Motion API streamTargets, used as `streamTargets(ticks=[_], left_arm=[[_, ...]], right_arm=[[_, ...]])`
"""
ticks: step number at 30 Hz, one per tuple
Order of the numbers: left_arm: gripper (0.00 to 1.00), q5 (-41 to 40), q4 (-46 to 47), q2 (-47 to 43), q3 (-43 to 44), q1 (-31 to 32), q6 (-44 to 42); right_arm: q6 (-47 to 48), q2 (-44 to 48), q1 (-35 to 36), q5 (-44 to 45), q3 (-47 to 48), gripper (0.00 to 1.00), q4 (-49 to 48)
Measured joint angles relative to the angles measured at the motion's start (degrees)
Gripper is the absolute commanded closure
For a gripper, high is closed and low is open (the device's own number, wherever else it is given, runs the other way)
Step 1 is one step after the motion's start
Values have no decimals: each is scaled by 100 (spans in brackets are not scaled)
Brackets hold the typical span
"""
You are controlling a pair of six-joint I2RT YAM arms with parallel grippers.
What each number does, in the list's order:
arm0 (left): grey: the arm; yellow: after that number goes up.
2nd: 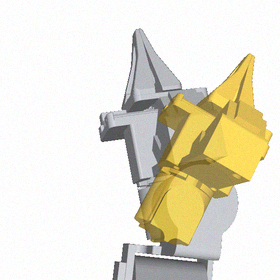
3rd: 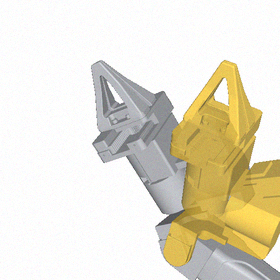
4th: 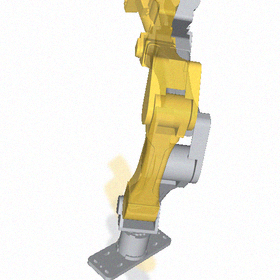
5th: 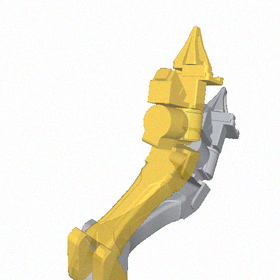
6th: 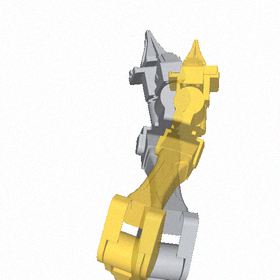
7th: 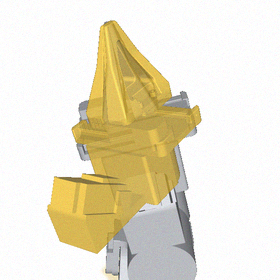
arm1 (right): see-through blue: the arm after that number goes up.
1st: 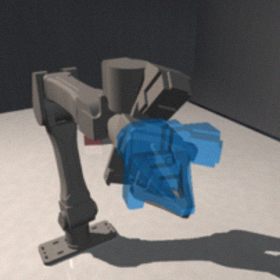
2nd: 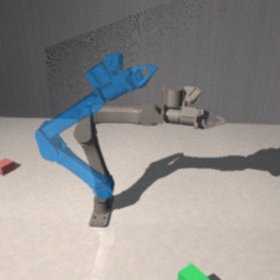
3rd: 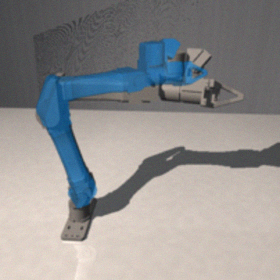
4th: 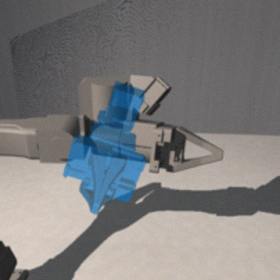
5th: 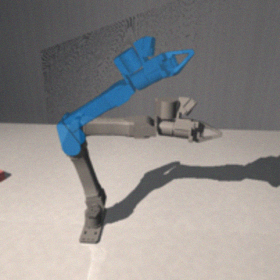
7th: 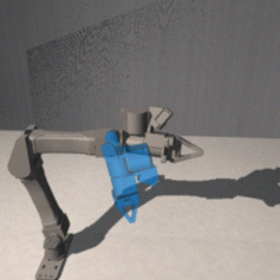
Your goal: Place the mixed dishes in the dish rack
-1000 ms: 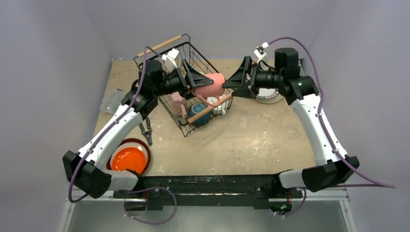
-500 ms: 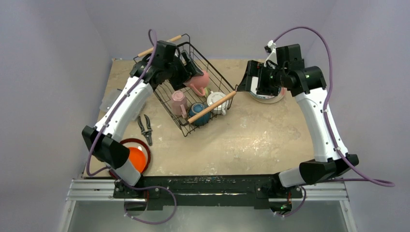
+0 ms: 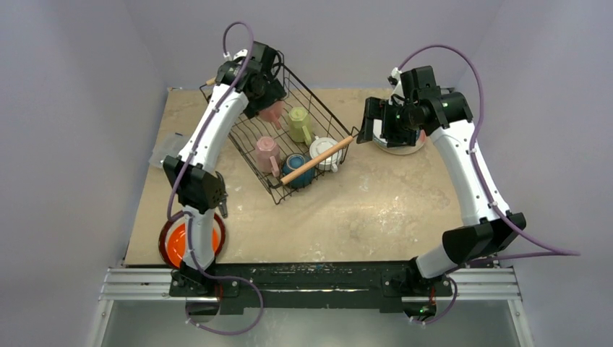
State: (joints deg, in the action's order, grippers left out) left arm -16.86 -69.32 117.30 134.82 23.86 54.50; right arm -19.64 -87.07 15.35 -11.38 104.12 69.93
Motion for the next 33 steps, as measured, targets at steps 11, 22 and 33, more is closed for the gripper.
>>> streamTargets(ticks=[11, 22, 33], left_arm=[[100, -153, -393, 957, 219, -197, 820], [100, 212, -166, 1469, 232, -192, 1565], [90, 542, -170, 1766, 116, -120, 1998]], right_arm=[[81, -317, 0, 42, -4, 4, 4], [131, -356, 0, 42, -55, 4, 2], [138, -356, 0, 42, -85, 4, -9]])
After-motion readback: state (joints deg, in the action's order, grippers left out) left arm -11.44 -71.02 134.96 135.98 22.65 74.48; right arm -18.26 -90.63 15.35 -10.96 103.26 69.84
